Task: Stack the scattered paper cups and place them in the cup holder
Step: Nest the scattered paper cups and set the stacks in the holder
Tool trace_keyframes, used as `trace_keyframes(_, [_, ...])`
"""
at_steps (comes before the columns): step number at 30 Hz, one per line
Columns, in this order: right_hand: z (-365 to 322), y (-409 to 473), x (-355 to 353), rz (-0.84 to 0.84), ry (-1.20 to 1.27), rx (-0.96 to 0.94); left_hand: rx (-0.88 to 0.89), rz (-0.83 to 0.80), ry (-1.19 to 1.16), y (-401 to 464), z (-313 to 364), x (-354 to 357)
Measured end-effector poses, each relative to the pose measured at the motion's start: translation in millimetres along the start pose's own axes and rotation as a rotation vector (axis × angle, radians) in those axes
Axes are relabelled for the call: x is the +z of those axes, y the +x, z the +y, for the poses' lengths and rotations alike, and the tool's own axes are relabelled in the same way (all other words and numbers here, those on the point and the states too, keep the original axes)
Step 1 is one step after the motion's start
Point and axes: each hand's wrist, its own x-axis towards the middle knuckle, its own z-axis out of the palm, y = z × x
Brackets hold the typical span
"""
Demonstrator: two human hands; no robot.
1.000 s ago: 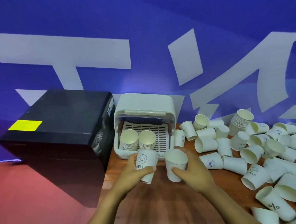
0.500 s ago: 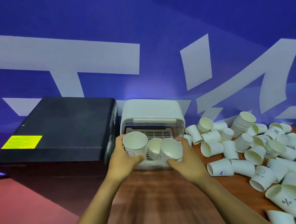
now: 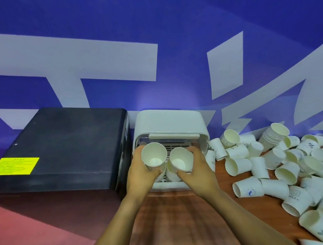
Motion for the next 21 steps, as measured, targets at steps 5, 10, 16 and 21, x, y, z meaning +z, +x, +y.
trace_keyframes(5, [4.5,11.8,5.5,-0.041,0.007,0.024,-0.001,-0.053,0.051,3.1,-7.1,1.8])
trace_keyframes(10, [11.8,19.3,11.8,-0.058,-0.005,0.037,-0.014,-0.068,0.066,11.4,-13.5,6.1])
trace_keyframes(16, [20.3,23.2,18.8,-0.07,-0.006,0.039,-0.077,-0.068,0.124,14.7,-32.5,13.7])
trace_keyframes(21, [35.5,21.7,25.2,-0.164,-0.05,0.058,-0.142,-0.131,0.245,17.2,-51.4,19.0])
